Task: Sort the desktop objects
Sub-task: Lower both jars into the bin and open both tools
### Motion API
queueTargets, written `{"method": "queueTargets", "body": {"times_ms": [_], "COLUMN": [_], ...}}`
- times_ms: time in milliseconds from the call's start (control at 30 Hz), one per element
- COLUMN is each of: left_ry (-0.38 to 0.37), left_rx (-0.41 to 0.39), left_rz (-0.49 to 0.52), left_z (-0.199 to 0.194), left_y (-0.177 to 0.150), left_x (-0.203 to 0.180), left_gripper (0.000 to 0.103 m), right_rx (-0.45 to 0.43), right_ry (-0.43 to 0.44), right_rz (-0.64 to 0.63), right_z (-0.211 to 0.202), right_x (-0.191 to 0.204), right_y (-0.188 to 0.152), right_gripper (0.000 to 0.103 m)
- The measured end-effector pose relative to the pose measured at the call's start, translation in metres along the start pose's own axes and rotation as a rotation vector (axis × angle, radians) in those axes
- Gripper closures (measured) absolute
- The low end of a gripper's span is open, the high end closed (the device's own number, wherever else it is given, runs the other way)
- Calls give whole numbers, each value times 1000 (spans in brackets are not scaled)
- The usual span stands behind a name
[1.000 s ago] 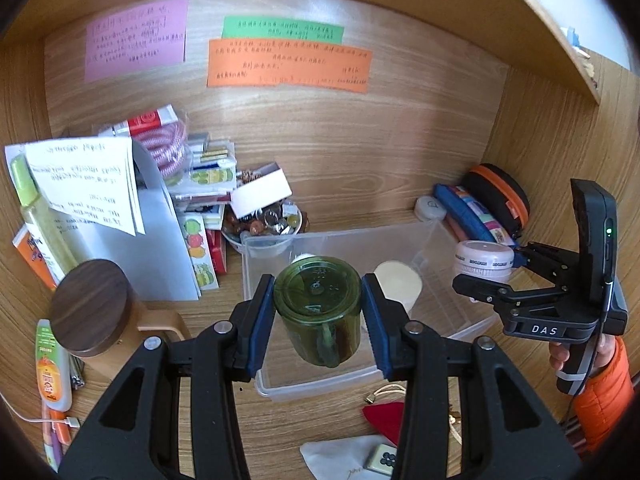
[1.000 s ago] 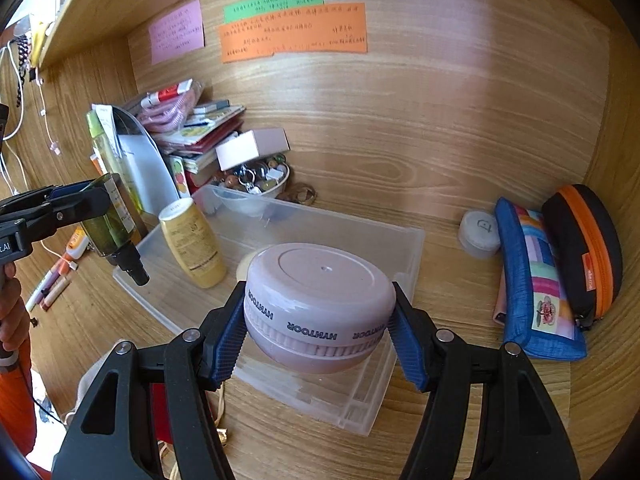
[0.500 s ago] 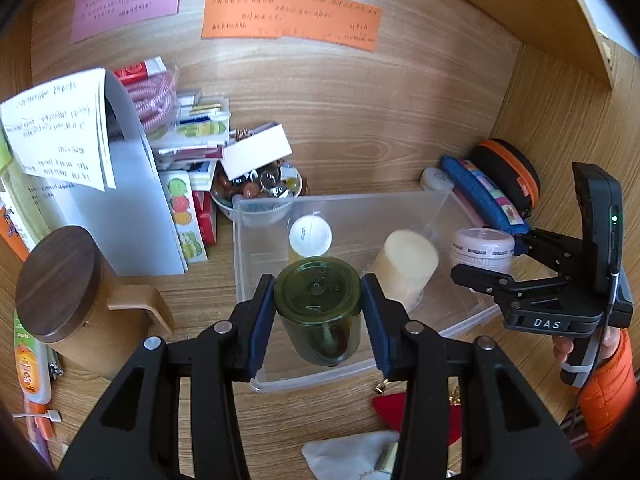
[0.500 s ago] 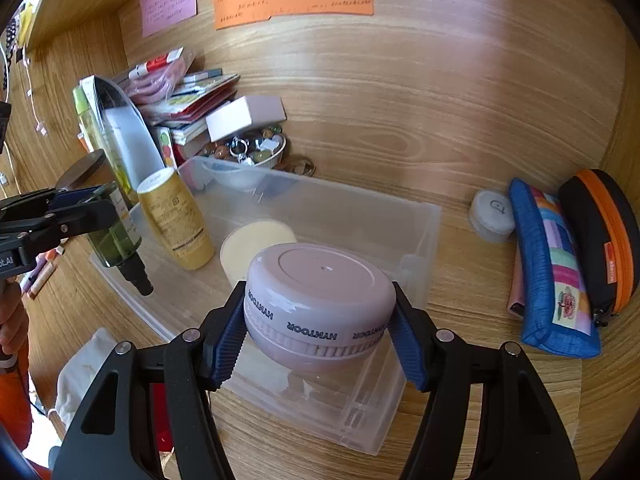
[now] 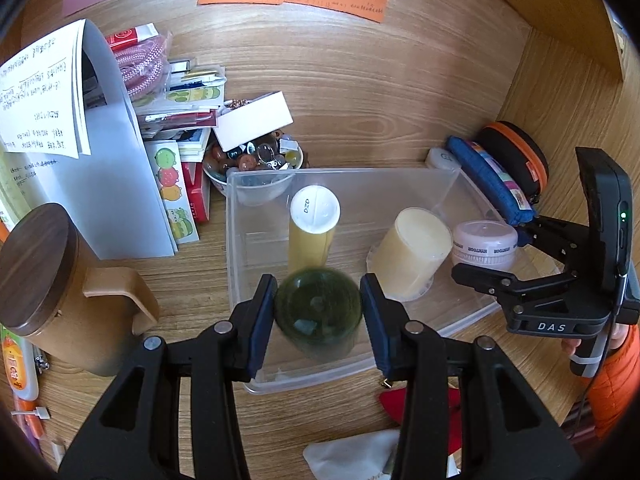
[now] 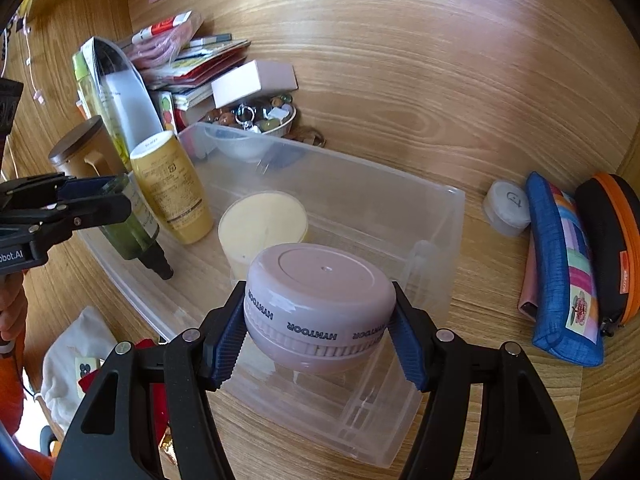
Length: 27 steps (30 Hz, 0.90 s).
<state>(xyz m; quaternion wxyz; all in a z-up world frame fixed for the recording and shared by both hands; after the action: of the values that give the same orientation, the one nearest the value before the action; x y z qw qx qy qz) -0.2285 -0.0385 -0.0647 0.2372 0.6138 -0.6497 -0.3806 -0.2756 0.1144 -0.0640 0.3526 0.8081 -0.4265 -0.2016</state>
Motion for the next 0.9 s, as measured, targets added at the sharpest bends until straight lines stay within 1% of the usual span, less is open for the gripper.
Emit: {"method": "queueTargets", "body": {"times_ms": [100,333,467,900], "left_ry": [-1,-5,-7,4], "left_rx": [6,20,18,-3], "left_rz": [6,11,11,20], "left_z": [2,6,6,-2], "left_y": [-1,-6,-6,-2], "left_x": [-1,-3,-3,-4], "left_gripper": [61,61,61,61], "right_rx": [12,45,63,66], "right_ry": [-9,3,2,-17], "right_rz": [-22,-39,-81,-100], "right_z": [1,3,3,0], "right_x": [2,3,10,12], "right_y": [-1,0,0,1], "right_gripper": [41,41,41,41]}}
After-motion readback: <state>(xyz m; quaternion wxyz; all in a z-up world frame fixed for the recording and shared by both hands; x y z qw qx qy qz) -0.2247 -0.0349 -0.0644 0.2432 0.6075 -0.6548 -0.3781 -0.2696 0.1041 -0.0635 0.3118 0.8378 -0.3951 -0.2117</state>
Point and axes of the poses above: each gripper's, at about its wrist camera, not at the fingertips, and z roughly the way its jaws point, x to its left, y to its top, the point moved 7 cm from there along z, roughly the way its jaws point, and after that the axes turned 9 degrees about -x, right-handed, at the moved point
